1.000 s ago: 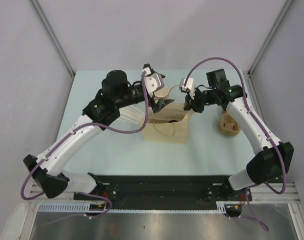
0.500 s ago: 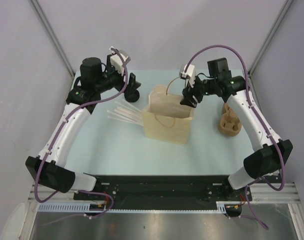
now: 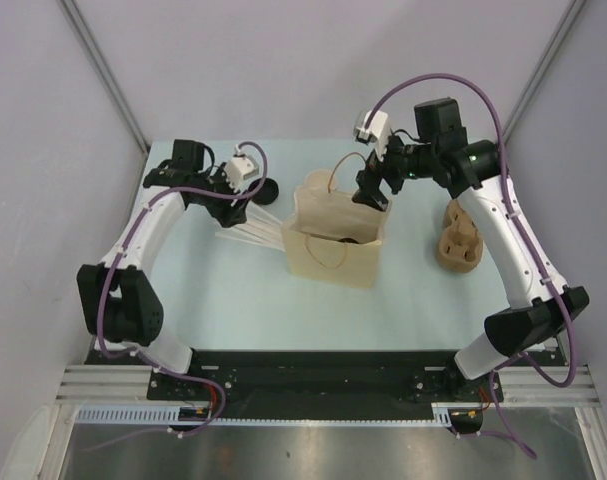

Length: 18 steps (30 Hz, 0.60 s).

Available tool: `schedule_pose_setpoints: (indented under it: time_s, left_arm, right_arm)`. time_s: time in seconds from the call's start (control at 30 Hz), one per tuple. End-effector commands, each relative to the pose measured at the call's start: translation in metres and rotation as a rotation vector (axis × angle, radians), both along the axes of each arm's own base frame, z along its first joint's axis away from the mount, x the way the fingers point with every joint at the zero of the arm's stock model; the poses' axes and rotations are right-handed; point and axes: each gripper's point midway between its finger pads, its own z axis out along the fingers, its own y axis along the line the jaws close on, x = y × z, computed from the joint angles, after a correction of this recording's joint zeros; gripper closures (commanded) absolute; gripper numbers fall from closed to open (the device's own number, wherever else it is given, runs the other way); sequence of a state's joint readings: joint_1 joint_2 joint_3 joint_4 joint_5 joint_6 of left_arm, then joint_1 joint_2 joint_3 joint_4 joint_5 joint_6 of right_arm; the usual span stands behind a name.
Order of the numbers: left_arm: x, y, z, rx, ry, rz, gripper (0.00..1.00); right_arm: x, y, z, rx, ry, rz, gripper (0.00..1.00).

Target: Pack the takeout coffee

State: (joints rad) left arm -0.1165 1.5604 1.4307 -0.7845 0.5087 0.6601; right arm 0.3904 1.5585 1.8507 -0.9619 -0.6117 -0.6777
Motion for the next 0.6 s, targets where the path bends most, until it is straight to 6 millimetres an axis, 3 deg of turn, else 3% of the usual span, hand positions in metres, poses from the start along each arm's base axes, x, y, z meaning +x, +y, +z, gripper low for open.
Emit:
schedule_pose_setpoints:
  time_s: [0.0,0.03,0.13,0.27,0.4,0.57]
  left_arm:
    - [-0.012,0.016,-0.037,0.154,0.01,-0.247,0.34]
    - [-0.01,0.019,-0.043,0.169,0.007,-0.274,0.4]
    - [-0.005,0.028,-0.067,0.216,-0.004,-0.41,0.46]
    - [0.002,0.041,-0.106,0.328,-0.021,-0.579,0.52]
    - [0.003,0.05,-0.133,0.381,0.016,-0.638,0.56]
    - [0.024,0.05,-0.147,0.393,0.006,-0.62,0.57]
  right_arm:
    - [-0.002,-0.003,0.045,0.046,-0.047,-0.087,0.0]
    - [-0.001,-0.004,0.055,0.062,-0.053,-0.105,0.0]
    - [0.001,-0.009,0.062,0.056,-0.048,-0.15,0.0]
    - [0.004,-0.017,0.066,0.048,-0.041,-0.209,0.0]
    - [0.01,-0.027,0.067,0.037,-0.042,-0.282,0.0]
    - [0.011,-0.033,0.07,0.038,-0.034,-0.331,0.0]
